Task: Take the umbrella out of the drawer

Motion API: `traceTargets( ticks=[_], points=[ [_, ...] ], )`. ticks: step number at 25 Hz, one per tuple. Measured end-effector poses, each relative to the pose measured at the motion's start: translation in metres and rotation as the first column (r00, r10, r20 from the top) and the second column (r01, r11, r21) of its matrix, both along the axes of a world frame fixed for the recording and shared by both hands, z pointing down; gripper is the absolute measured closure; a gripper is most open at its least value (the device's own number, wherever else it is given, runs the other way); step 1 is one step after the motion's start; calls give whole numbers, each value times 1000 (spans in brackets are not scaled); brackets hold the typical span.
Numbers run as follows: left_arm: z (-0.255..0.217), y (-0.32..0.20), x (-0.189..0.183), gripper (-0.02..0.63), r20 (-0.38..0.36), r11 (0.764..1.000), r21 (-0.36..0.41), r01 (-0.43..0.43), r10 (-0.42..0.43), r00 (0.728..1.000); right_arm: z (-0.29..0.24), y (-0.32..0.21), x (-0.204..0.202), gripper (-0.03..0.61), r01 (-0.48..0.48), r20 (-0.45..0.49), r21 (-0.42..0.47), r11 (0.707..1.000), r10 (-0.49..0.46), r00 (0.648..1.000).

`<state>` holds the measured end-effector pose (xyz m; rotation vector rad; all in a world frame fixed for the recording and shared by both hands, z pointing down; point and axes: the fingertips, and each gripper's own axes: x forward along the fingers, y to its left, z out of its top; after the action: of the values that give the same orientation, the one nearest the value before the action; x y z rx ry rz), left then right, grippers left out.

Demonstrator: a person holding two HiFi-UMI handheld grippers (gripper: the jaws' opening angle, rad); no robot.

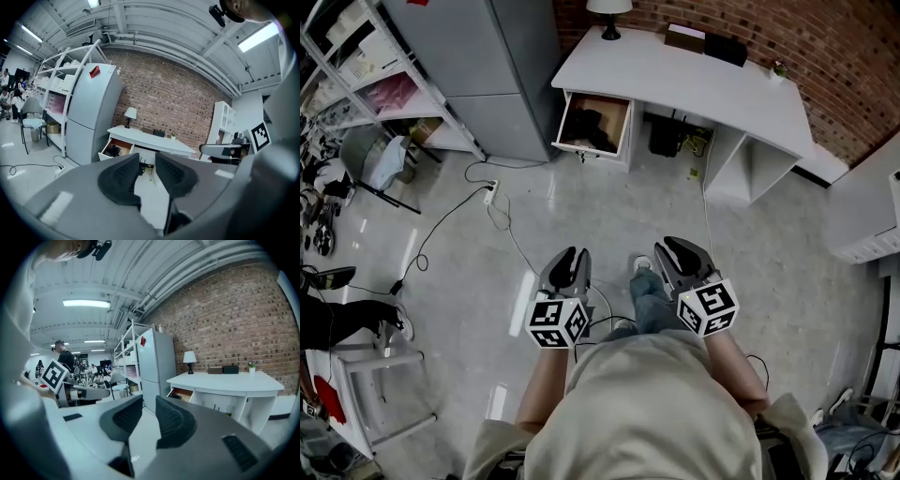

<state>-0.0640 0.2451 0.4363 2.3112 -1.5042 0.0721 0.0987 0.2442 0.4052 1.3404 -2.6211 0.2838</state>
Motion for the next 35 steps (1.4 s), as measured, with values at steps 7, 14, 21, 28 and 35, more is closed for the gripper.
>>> traceTargets(
  ticks=[7, 14, 21, 28, 35],
  points=[
    [5, -33, -1, 396, -3, 1000, 5, -21, 21, 1000, 9, -43, 2, 367, 14, 10, -12, 1000, -14, 1000],
    [17, -96, 0, 313, 0, 1000, -7, -1, 1, 1000, 8, -113, -3, 243, 58, 38, 26, 998, -59, 998],
    [12, -179, 6, 272, -14, 999, -17, 29, -29, 999, 0, -208, -4, 181, 106, 52, 43, 993, -108, 993],
    [4, -263, 6, 270, -25, 996, 0, 88, -88, 996, -6, -297, -2, 181, 144, 46, 61, 988, -147, 988],
    [3, -324, 2, 270, -28, 988, 14, 154, -154, 988, 0, -365, -10, 181, 216, 48, 49, 975, -218, 975]
  ],
)
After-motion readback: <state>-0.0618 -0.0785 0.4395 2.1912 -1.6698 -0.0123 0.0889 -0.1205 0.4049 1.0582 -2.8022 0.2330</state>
